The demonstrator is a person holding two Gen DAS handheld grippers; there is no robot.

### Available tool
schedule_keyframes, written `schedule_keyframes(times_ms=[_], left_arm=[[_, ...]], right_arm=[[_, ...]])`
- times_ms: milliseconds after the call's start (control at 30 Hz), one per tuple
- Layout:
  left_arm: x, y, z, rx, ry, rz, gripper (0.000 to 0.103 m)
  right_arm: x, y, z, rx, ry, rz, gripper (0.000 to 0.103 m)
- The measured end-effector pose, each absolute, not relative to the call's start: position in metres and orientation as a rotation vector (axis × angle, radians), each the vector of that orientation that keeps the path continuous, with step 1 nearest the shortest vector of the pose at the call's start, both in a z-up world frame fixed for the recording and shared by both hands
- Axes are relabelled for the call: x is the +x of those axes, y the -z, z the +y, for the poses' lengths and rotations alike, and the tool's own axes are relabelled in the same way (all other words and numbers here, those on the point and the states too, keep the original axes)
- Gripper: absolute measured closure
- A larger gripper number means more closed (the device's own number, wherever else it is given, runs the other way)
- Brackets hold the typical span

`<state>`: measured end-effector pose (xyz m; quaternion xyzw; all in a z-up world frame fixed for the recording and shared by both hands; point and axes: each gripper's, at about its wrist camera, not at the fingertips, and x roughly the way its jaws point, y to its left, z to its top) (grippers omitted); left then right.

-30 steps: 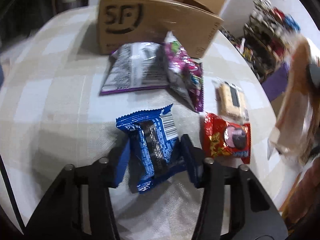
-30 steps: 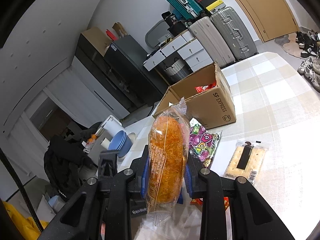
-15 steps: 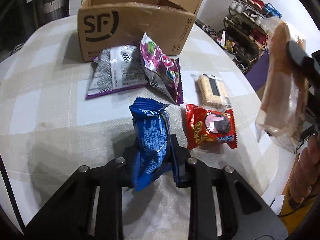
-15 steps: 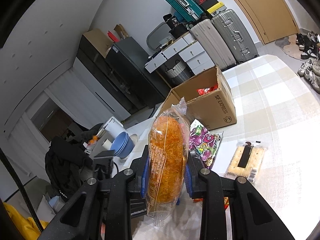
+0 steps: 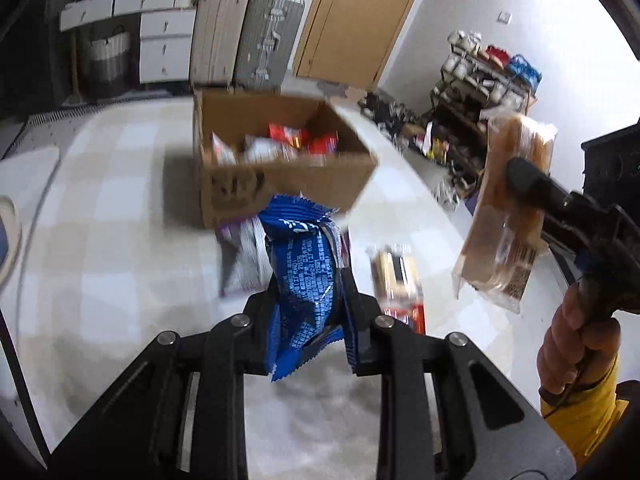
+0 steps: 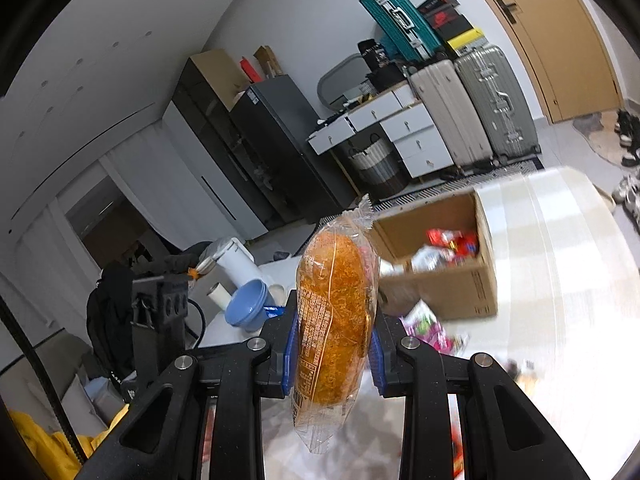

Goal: Organize snacks
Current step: 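Lift and carry the bread bag and blue Oreo pack over the box, then open both tools to drop the bread bag and Oreo pack into the box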

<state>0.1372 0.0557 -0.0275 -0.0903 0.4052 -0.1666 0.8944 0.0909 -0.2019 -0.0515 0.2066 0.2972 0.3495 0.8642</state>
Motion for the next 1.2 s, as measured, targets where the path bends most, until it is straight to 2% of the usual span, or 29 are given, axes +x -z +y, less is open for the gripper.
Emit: schedule_keyframes(times_ms=[267, 533, 833, 1200], left_arm=[[0.192, -0.031, 0.085, -0.200, 0.336, 0.775, 0.081], [0.285, -0.045, 0.094, -0.201, 0.310, 0.794, 0.081], [0.364, -0.016, 0.065, -0.141, 0.286, 0.863, 0.081], [0.402, 0.027, 0.023, -0.074, 0.279, 0.908, 0.081]], right_arm=[[0.154, 0.013, -0.175, 0.378, -0.734, 0.632, 0.074], [0.224, 0.007, -0.148, 0.326, -0.697, 0.670, 0.074], [0.285, 0.038, -0.130, 0.277, -0.633, 0.767, 0.074], [0.326, 0.081, -0.127, 0.232, -0.574, 0.861, 0.074]])
